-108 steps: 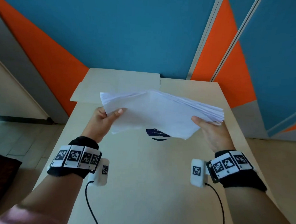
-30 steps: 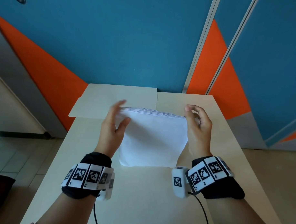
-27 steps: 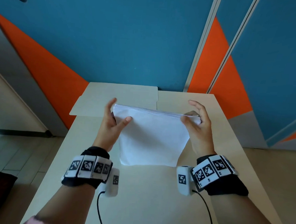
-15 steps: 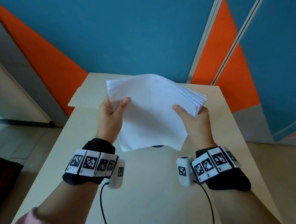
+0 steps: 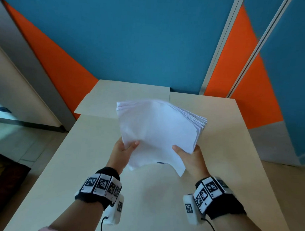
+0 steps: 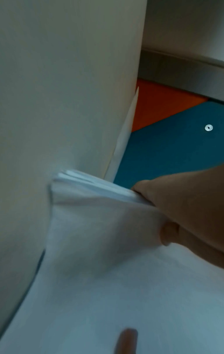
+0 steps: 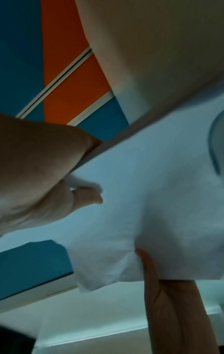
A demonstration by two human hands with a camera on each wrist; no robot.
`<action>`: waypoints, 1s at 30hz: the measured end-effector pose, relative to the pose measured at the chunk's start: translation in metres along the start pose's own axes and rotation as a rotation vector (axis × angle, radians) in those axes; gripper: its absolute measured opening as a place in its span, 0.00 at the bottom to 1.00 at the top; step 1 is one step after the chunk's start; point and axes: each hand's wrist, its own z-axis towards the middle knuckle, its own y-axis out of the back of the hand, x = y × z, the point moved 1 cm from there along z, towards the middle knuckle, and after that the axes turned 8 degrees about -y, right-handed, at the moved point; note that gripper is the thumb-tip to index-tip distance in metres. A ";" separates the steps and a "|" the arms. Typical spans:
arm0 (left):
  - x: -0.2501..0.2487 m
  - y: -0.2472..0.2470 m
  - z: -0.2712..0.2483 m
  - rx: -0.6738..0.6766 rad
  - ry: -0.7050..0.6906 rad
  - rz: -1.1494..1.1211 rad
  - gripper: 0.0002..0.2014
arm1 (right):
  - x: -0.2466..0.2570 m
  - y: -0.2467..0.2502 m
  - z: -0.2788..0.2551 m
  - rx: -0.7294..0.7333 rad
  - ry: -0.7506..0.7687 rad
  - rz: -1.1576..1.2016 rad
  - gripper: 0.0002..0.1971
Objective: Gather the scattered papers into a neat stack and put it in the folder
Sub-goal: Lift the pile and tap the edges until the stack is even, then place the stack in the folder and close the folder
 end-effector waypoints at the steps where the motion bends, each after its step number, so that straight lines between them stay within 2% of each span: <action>1: 0.005 -0.001 0.001 0.013 0.038 0.031 0.07 | -0.003 0.001 0.003 0.010 -0.021 -0.026 0.11; 4: 0.002 0.003 0.010 0.040 0.083 -0.010 0.10 | 0.003 0.008 0.012 0.060 -0.035 -0.027 0.02; 10: -0.015 0.030 0.039 0.183 0.074 -0.118 0.08 | 0.031 0.000 0.030 0.199 -0.029 -0.027 0.05; 13: -0.011 0.040 0.056 0.135 0.108 -0.177 0.16 | 0.031 -0.019 0.037 0.230 -0.086 0.028 0.07; 14: -0.007 0.043 0.061 0.107 0.125 -0.196 0.18 | 0.030 -0.027 0.039 0.245 -0.112 0.068 0.11; 15: -0.004 0.044 0.064 0.082 0.138 -0.208 0.19 | 0.028 -0.031 0.040 0.269 -0.143 0.110 0.20; 16: 0.000 0.047 0.069 0.059 0.155 -0.228 0.17 | 0.024 -0.036 0.042 0.296 -0.181 0.127 0.29; 17: 0.003 0.052 0.074 0.036 0.176 -0.241 0.16 | 0.021 -0.042 0.042 0.319 -0.209 0.117 0.33; 19: 0.010 0.063 0.087 0.009 0.232 -0.241 0.13 | 0.014 -0.054 0.042 0.357 -0.241 0.051 0.27; 21: 0.018 0.070 0.097 0.048 0.288 -0.193 0.14 | 0.008 -0.060 0.045 0.366 -0.275 0.003 0.19; 25: 0.039 0.087 0.131 0.170 0.384 -0.024 0.15 | 0.013 -0.076 0.063 0.316 -0.293 -0.018 0.18; 27: 0.050 0.105 0.157 0.063 0.381 0.037 0.13 | 0.016 -0.081 0.072 0.294 -0.307 -0.002 0.14; 30: 0.070 0.141 0.197 -0.244 0.370 0.226 0.13 | 0.017 -0.085 0.087 0.257 -0.326 0.029 0.12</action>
